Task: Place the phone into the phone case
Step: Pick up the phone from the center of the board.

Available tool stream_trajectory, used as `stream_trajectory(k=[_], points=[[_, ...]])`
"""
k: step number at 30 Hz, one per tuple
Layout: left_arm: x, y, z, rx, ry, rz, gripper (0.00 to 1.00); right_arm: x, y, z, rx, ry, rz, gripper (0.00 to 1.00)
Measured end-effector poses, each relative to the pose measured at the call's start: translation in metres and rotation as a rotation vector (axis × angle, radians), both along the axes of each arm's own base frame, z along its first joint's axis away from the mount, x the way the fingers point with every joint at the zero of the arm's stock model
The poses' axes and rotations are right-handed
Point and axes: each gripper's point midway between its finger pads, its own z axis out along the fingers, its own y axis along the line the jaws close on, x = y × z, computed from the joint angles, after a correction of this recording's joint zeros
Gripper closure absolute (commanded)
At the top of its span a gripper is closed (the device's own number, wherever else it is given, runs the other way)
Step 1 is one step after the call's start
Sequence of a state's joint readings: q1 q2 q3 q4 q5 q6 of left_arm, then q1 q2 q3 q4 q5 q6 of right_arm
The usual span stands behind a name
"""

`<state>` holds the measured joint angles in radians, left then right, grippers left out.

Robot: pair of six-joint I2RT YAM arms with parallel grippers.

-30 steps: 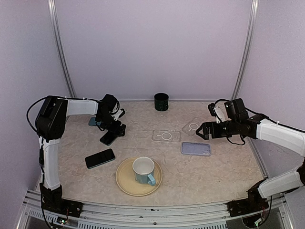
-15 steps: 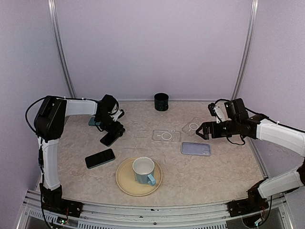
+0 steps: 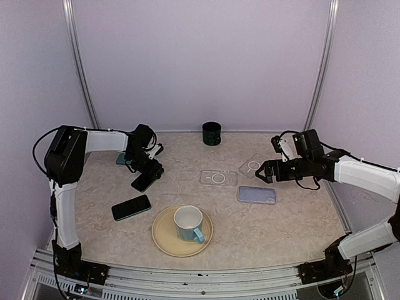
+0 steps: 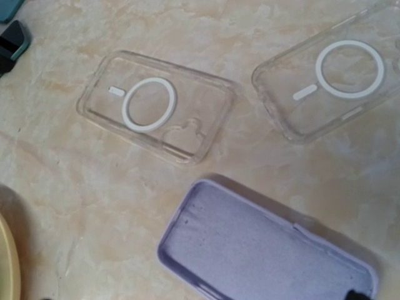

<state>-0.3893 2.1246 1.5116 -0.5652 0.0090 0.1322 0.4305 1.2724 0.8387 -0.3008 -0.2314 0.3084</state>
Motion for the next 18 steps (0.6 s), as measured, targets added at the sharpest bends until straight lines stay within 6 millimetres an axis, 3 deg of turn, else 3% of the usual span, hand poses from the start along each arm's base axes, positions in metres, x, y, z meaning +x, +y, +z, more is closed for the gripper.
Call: stream_trajectory(k=[8, 18], points=[[0.000, -0.004, 0.003, 0.038, -0.030, -0.009, 1.00, -0.001, 0.002, -0.004, 0.010, 0.020, 0.003, 0.00], [-0.002, -0.032, 0.015, 0.017, -0.076, -0.069, 1.00, 0.001, 0.013, -0.013, 0.046, 0.067, 0.028, 0.00]])
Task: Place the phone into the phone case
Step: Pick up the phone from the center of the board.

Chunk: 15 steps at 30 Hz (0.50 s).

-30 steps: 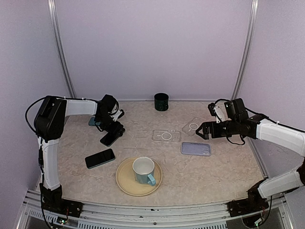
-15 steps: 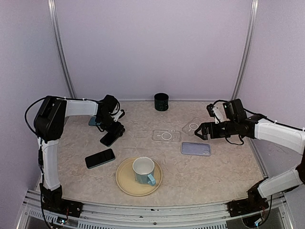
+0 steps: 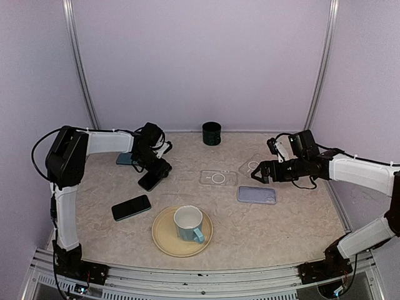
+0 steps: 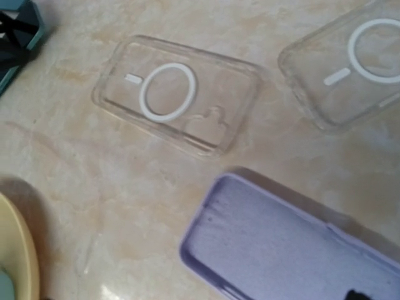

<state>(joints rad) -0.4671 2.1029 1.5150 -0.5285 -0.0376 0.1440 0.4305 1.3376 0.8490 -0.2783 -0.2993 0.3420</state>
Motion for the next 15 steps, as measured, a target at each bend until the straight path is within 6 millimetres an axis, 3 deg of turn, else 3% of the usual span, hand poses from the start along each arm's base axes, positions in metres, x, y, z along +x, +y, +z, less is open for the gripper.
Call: stream_trajectory(k=[10, 15], points=[[0.012, -0.037, 0.031, -0.051, -0.094, -0.073, 1.00, 0.011, 0.021, 0.005, 0.053, 0.020, 0.044, 0.01], [0.006, -0.060, 0.044, -0.087, -0.118, -0.123, 1.00, 0.017, 0.037, 0.010, 0.086, 0.027, 0.078, 0.02]])
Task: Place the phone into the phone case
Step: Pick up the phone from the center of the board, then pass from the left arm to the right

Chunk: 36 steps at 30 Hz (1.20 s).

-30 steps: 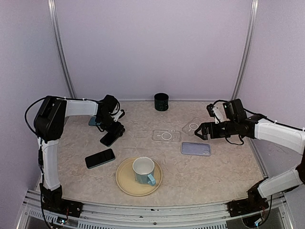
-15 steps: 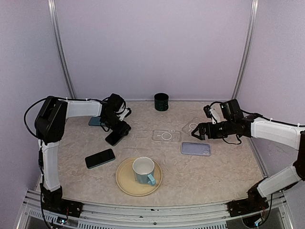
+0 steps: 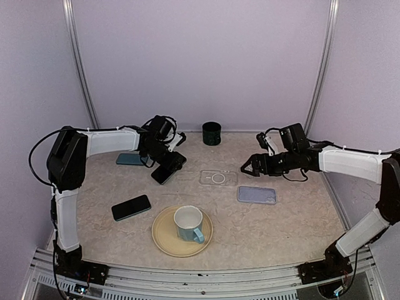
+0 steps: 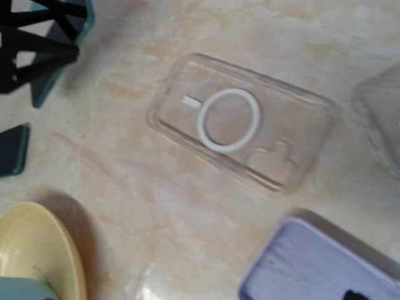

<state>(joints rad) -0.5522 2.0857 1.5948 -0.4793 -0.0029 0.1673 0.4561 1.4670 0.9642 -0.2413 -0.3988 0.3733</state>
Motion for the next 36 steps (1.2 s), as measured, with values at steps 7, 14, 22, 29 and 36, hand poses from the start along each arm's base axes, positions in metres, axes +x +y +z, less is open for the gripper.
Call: stream_trajectory(k=[7, 14, 22, 29, 36], points=[[-0.016, -0.043, 0.023, -0.054, -0.041, -0.096, 1.00, 0.006, 0.015, 0.009, 0.039, 0.007, 0.027, 0.03], [-0.034, -0.088, 0.049, -0.088, -0.100, -0.190, 1.00, 0.008, 0.029, 0.011, 0.066, 0.027, 0.049, 0.03], [-0.066, -0.139, 0.073, -0.118, -0.152, -0.300, 1.00, 0.013, 0.039, 0.025, 0.097, 0.016, 0.060, 0.03], [-0.088, -0.169, 0.089, -0.131, -0.203, -0.363, 1.00, 0.018, 0.042, 0.024, 0.100, 0.027, 0.055, 0.04], [-0.107, -0.185, 0.090, -0.139, -0.206, -0.404, 1.00, 0.017, 0.044, 0.023, 0.099, 0.037, 0.056, 0.04]])
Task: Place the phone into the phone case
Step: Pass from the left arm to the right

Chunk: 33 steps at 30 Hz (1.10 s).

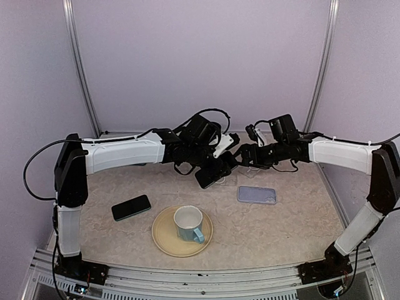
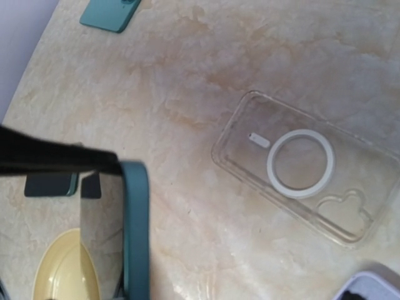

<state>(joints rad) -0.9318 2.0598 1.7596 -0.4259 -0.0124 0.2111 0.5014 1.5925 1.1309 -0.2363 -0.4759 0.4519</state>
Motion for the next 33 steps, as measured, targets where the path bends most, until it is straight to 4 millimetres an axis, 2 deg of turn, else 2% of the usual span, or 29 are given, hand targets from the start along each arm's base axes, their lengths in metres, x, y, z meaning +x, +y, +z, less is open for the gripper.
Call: stream_trajectory(k=[18, 33], points=[[-0.026, -0.024, 0.005, -0.021, -0.022, -0.055, 1.00, -0.005, -0.003, 0.003, 0.001, 0.002, -0.007, 0.03], [-0.049, -0.044, 0.011, -0.046, -0.041, -0.103, 1.00, -0.022, -0.021, 0.010, -0.040, -0.025, -0.024, 0.00]])
